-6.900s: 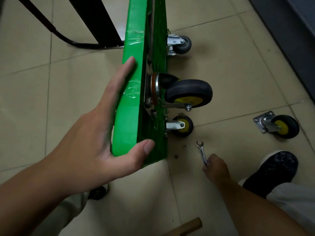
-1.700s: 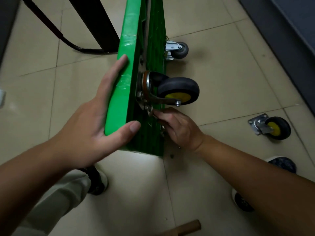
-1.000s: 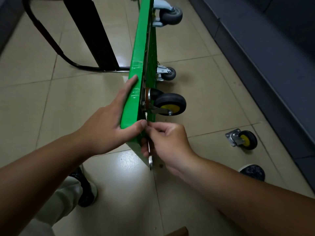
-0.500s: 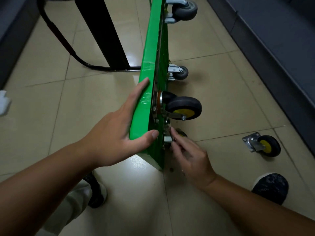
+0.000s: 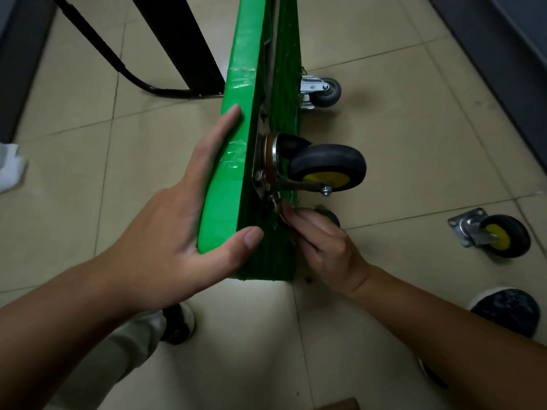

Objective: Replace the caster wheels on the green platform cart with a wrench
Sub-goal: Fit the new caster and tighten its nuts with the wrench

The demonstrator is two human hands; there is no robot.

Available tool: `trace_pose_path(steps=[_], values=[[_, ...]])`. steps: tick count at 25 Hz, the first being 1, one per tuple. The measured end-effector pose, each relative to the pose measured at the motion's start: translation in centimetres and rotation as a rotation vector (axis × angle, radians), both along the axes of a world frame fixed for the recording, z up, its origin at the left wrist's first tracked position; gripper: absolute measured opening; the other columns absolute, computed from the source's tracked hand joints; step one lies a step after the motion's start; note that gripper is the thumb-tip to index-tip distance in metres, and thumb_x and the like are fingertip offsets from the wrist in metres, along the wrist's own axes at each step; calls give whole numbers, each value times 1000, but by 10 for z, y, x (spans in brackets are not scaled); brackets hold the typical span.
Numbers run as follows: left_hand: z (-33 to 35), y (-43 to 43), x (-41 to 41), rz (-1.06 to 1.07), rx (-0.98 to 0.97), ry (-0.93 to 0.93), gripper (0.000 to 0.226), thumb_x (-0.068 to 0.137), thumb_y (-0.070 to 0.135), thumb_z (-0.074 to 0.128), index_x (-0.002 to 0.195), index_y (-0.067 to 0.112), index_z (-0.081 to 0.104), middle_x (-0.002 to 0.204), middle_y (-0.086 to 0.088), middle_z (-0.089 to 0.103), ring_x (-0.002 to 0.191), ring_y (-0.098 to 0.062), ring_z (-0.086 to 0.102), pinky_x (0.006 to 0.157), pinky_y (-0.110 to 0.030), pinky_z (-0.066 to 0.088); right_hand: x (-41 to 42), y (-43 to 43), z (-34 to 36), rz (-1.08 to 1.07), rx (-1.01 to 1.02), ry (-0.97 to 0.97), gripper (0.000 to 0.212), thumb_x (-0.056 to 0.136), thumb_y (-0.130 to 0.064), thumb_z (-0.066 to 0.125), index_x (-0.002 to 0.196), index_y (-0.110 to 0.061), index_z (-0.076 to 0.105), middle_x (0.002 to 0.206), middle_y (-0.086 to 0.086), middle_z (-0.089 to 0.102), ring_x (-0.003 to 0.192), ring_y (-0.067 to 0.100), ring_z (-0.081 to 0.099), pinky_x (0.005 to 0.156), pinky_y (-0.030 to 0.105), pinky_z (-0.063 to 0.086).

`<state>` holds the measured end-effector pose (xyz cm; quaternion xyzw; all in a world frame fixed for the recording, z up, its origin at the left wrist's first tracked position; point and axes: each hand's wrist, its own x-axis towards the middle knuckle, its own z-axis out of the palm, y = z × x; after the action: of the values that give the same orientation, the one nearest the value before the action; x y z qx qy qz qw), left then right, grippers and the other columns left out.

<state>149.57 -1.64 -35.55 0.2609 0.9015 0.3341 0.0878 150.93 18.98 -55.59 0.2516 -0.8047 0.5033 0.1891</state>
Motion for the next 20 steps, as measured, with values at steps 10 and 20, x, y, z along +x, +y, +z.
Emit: trace_pose_path(steps=[10,20], values=[[3,0,3,56,-4,-57,93,79,71,49,154,54,-2,114,3,61,70,-8,64,62,-42,57,33,-14,32,-36,3,-162,52,98,4,58,147,6,41,109,20,64,96,32,65,89,40,54],[4,0,1,37,-52,-47,97,79,69,51,153,54,-9,100,19,55,69,-6,62,62,-20,44,44,-34,134,-113,-277,-823,24,102,-28,58,120,-20,72,76,-7,74,68,10,72,61,30,57]])
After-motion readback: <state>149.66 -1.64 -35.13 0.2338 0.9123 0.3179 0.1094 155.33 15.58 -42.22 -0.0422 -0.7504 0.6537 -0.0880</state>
